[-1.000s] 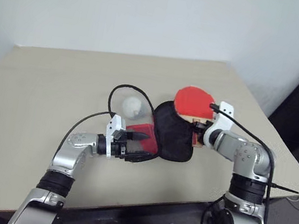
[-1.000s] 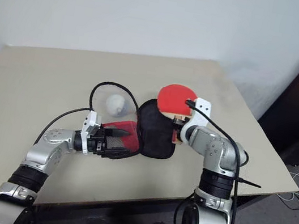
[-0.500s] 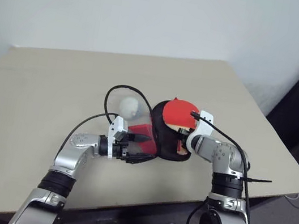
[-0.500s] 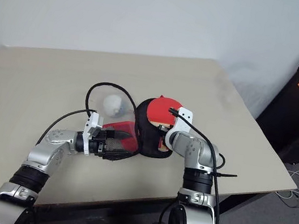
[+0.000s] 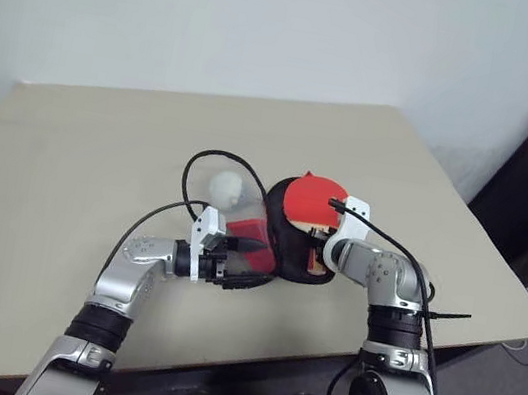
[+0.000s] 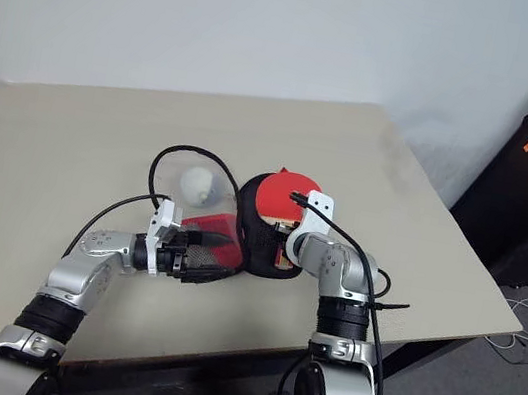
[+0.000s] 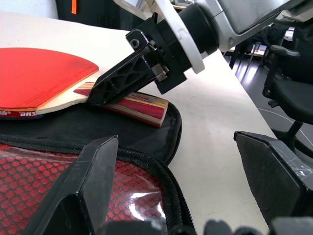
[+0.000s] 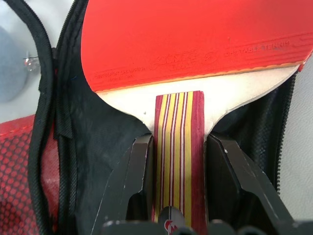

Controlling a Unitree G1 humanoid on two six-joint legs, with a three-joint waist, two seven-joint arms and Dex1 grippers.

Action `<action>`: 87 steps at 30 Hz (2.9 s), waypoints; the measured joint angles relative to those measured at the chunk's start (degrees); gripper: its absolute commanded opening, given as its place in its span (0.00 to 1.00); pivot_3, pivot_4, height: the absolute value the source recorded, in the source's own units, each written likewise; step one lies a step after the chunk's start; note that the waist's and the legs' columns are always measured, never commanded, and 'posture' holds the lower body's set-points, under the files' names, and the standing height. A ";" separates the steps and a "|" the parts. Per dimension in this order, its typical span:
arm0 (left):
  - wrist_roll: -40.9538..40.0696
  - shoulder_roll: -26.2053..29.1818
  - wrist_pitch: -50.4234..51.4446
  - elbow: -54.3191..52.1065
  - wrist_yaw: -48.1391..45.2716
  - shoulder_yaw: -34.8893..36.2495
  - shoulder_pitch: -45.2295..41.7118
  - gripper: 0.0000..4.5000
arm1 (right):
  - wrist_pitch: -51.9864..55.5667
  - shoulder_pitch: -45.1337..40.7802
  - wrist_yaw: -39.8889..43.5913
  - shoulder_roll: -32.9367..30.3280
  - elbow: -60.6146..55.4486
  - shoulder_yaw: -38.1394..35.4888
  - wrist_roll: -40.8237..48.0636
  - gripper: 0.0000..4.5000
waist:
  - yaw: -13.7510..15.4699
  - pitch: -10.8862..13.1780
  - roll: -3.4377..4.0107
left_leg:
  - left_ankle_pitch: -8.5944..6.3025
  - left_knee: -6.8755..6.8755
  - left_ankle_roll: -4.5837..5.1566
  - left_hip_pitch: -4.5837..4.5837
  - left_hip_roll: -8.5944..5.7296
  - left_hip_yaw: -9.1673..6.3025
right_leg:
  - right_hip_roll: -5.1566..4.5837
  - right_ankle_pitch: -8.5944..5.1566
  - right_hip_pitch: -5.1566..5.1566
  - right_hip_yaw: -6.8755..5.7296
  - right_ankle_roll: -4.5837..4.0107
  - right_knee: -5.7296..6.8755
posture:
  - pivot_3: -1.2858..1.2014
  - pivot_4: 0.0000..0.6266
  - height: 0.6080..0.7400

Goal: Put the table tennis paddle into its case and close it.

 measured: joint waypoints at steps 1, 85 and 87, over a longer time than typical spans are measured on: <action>0.00 0.00 0.00 0.01 0.02 0.00 0.00 0.90 | 0.28 0.03 -0.01 0.03 -0.19 0.41 0.01 0.27 | 0.00 0.00 0.00 | 0.00 0.00 0.00 0.00 0.00 0.00 | 0.00 0.00 -0.01 0.00 0.00 0.00 | 0.52 0.00 1.00; 9.97 15.83 -7.03 38.13 -1.93 5.87 -25.21 0.90 | -9.53 10.24 12.25 -18.75 -14.34 0.45 4.83 0.99 | 0.51 0.00 -0.07 | 0.09 -0.02 0.11 -0.84 -0.03 -0.06 | 0.03 0.01 -0.82 -0.03 0.00 0.04 | 0.52 0.00 1.00; 11.83 16.56 -9.77 41.31 -2.07 5.78 -26.34 0.90 | -10.24 10.44 12.05 -18.76 -13.63 0.35 4.46 0.99 | 0.52 0.00 -0.07 | 0.10 -0.02 0.10 -0.83 -0.03 -0.06 | 0.03 0.01 -0.82 -0.03 0.00 0.06 | 0.52 0.00 1.00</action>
